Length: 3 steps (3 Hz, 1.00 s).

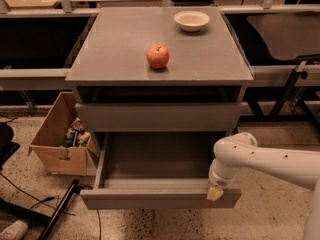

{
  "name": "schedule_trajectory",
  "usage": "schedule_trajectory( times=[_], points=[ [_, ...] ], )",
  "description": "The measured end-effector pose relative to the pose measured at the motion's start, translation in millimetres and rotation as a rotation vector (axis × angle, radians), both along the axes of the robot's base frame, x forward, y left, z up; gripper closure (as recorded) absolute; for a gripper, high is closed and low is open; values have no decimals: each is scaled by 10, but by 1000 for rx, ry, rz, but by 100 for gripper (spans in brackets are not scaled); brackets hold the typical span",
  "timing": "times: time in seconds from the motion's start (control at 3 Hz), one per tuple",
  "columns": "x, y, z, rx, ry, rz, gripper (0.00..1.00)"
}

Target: Open middle drawer

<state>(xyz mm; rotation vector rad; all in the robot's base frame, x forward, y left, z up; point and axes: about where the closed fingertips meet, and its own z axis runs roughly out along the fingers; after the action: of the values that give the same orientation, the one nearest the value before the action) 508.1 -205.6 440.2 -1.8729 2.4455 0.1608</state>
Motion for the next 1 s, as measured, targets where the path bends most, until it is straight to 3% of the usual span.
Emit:
schedule_trajectory(
  times=[1.0],
  points=[
    [-871, -437, 68, -14, 127, -38, 100]
  ],
)
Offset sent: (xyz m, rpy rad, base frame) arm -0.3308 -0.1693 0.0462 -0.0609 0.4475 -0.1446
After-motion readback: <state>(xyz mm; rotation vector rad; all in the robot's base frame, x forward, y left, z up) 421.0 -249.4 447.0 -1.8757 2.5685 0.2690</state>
